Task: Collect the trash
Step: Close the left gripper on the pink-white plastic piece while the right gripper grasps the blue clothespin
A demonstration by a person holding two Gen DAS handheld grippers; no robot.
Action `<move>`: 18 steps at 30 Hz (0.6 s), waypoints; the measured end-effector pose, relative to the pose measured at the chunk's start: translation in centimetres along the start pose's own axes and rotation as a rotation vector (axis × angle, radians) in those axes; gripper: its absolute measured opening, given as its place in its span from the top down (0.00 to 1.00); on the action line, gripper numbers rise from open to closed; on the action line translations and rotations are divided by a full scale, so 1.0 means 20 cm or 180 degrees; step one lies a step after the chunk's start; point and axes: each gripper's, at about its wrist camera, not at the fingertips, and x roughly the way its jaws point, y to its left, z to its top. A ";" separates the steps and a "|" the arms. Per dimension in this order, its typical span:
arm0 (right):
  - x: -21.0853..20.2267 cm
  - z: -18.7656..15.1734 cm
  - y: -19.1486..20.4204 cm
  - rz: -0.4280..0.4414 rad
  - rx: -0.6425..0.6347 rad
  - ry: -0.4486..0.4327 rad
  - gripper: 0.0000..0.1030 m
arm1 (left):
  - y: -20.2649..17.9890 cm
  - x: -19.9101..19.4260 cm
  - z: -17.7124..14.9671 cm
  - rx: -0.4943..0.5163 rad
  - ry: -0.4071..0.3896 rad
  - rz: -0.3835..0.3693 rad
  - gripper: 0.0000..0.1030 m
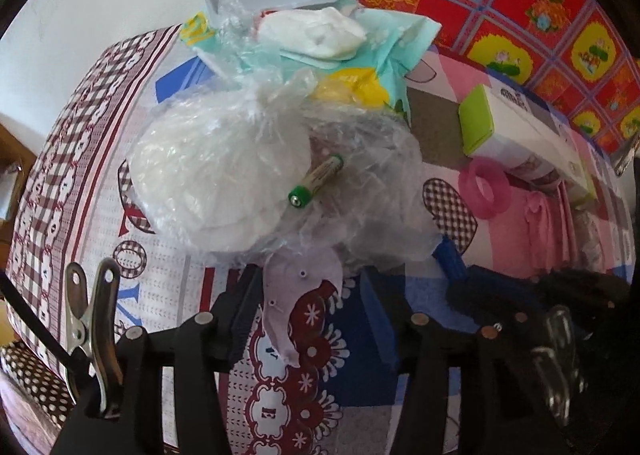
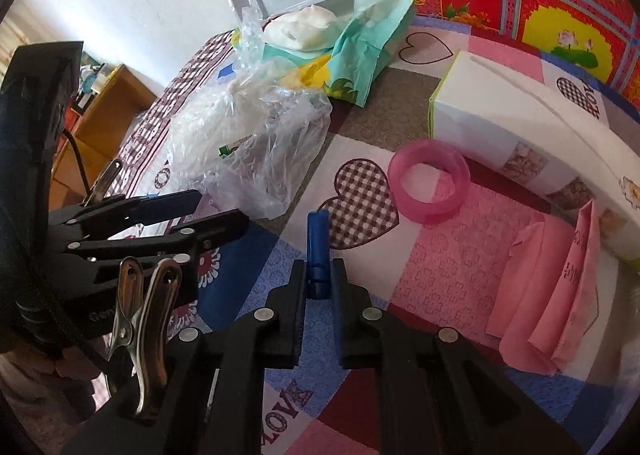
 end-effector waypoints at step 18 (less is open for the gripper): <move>0.00 0.00 0.01 -0.0006 0.0037 -0.0015 0.88 | 0.07 -0.06 -0.14 -0.0017 0.0232 -0.0213 0.59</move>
